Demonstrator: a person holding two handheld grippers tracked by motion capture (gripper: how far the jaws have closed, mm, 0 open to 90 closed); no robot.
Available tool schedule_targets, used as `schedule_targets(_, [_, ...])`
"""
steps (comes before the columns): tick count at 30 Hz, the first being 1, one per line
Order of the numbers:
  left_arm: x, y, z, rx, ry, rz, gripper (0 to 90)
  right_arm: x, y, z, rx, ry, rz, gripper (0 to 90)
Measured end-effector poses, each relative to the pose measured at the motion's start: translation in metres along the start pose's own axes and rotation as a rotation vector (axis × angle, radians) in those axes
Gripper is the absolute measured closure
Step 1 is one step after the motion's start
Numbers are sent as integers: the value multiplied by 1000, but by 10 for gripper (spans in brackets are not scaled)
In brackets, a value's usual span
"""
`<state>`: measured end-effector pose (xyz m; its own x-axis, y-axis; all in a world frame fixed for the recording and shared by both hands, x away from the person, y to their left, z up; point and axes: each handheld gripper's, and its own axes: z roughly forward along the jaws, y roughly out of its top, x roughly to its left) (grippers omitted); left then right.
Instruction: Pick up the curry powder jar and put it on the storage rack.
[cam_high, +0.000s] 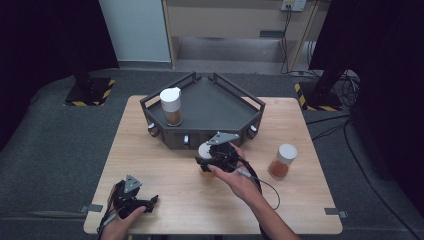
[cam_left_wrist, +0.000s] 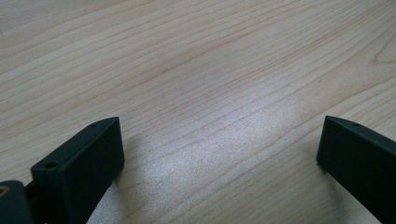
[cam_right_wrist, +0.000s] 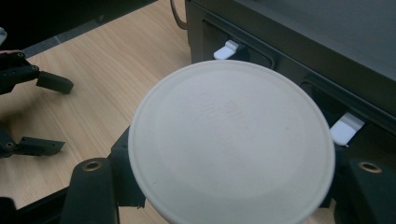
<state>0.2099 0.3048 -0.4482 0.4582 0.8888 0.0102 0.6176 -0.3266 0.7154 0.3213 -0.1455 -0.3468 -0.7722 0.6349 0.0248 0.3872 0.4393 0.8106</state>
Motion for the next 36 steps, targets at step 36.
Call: schedule_targets(36, [-1,0,-1,0,5,-6,0,-13,55,-18,-3,1,-24,340])
